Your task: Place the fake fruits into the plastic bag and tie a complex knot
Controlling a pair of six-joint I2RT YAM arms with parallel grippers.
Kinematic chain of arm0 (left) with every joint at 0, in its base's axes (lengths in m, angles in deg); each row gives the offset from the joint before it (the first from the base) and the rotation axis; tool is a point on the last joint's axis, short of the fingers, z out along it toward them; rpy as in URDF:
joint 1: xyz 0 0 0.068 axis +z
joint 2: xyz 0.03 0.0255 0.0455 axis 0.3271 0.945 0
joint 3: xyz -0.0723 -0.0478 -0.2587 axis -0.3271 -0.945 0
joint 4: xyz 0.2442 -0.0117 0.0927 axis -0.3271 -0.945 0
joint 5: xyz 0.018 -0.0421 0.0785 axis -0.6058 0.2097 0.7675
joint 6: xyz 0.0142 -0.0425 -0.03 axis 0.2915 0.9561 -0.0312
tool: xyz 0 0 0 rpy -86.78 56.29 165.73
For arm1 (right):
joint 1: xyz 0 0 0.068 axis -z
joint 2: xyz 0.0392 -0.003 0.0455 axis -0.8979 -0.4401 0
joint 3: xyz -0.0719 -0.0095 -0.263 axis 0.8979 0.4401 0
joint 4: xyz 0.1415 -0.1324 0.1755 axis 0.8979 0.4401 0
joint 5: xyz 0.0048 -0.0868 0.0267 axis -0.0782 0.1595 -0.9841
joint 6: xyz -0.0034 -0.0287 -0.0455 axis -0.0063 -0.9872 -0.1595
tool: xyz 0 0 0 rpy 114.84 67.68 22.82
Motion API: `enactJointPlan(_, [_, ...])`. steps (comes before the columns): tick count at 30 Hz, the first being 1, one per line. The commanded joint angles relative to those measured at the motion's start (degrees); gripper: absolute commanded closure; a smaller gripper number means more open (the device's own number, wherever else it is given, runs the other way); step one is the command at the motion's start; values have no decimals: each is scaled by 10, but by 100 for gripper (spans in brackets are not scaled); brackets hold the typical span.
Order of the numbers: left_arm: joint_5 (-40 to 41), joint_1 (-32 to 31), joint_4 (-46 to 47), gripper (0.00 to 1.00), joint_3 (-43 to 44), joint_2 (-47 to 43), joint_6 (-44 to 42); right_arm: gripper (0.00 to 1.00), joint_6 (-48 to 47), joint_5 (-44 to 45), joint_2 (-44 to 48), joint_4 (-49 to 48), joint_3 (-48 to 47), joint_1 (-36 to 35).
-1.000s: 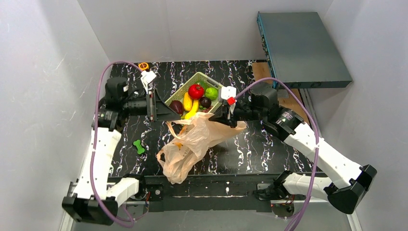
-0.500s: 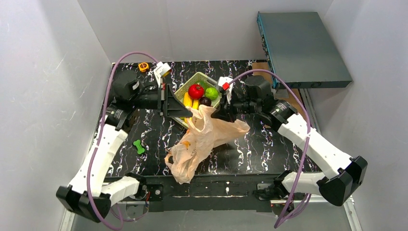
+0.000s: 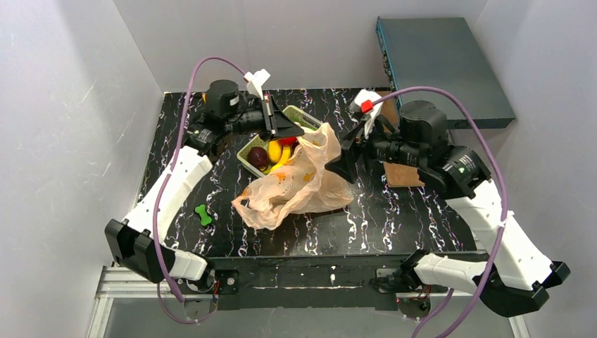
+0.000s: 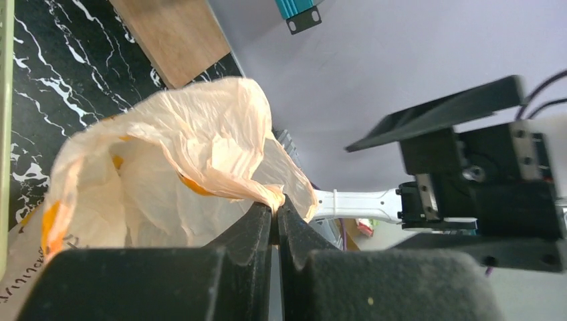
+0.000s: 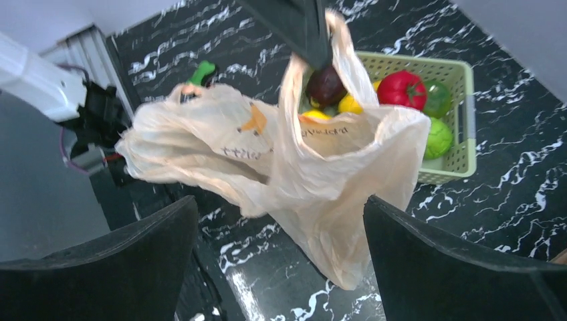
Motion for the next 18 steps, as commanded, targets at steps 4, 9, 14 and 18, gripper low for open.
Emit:
enactJointPlan(4, [97, -61, -75, 100, 62, 32, -24, 2, 64, 79, -63, -19, -58, -8])
enactJointPlan(9, [96, -73, -59, 100, 79, 47, -16, 2, 25, 180, -85, -94, -17, -42])
enactJointPlan(14, [93, -74, -46, 100, 90, 46, -3, 1, -2, 220, -86, -133, 45, -46])
enactJointPlan(18, [37, -78, -7, 100, 92, 41, -3, 24, -12, 238, -84, -164, 82, -48])
